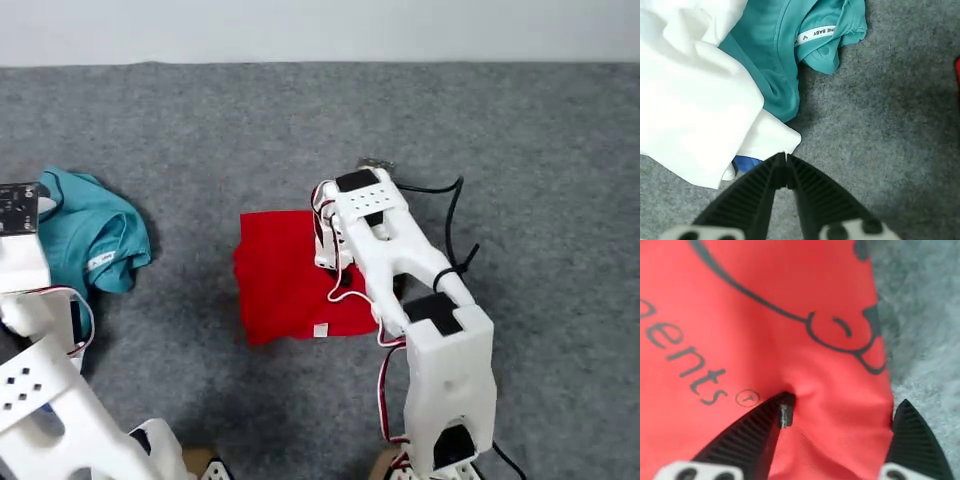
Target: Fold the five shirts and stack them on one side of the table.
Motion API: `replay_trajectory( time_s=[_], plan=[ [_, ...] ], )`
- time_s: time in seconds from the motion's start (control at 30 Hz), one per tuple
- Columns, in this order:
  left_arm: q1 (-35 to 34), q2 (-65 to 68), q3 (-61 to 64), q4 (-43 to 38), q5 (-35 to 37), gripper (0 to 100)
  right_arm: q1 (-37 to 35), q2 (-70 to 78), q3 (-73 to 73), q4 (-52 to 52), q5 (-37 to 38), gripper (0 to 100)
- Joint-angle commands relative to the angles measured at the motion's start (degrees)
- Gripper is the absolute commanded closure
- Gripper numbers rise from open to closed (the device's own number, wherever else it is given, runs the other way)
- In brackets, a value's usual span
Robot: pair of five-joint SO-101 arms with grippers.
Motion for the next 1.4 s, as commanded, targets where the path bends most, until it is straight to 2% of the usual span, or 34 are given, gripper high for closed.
replay_trajectory(
  time_s=[0.0,0.1,0.2,0.23,0.3,0.4,0.6,0.67,0.8,0.97,1.13,1.23,1.3,1.37],
  plan=[
    [0.3,-0.7,-0.2,-0.2,-0.8,99,-0.8,4.0,-2.5,0.9,-0.7,69.4],
    [0.3,-0.7,-0.2,-0.2,-0.8,99,-0.4,6.1,-3.8,2.0,-0.4,81.0],
    [0.3,-0.7,-0.2,-0.2,-0.8,99,0.7,6.6,-7.1,4.9,1.5,98.9],
    [0.3,-0.7,-0.2,-0.2,-0.8,99,1.0,6.6,-8.5,6.5,2.7,99.1],
    [0.3,-0.7,-0.2,-0.2,-0.8,99,1.9,6.5,-11.3,10.7,3.2,96.1],
    [0.3,-0.7,-0.2,-0.3,-0.8,99,4.6,6.5,-15.3,15.4,5.2,98.8],
    [0.3,-0.6,-0.1,-0.6,-0.8,99,15.1,6.4,-23.3,21.3,17.9,99.0],
    [0.3,-0.6,-0.1,-1.0,-0.8,99,19.1,5.9,-26.2,21.2,24.8,99.0],
    [0.3,-0.6,-0.1,-1.0,-0.8,99,24.8,6.2,-34.5,21.1,44.2,99.0],
    [0.3,-0.6,-0.1,-1.0,-0.9,99,30.2,11.2,-42.5,14.9,65.6,99.0],
    [0.3,-0.6,-0.1,-1.0,-0.9,99,34.7,18.9,-49.6,6.2,80.6,98.7],
    [0.3,-0.6,-0.1,-1.0,-0.9,99,35.5,21.1,-55.6,7.4,82.5,95.0],
    [0.3,-0.6,-0.1,-1.0,-0.9,99,35.5,21.4,-60.0,10.9,82.5,86.3],
    [0.4,-0.6,-0.1,-1.0,-0.9,99,35.5,21.4,-64.0,14.3,79.3,77.6]
  ],
)
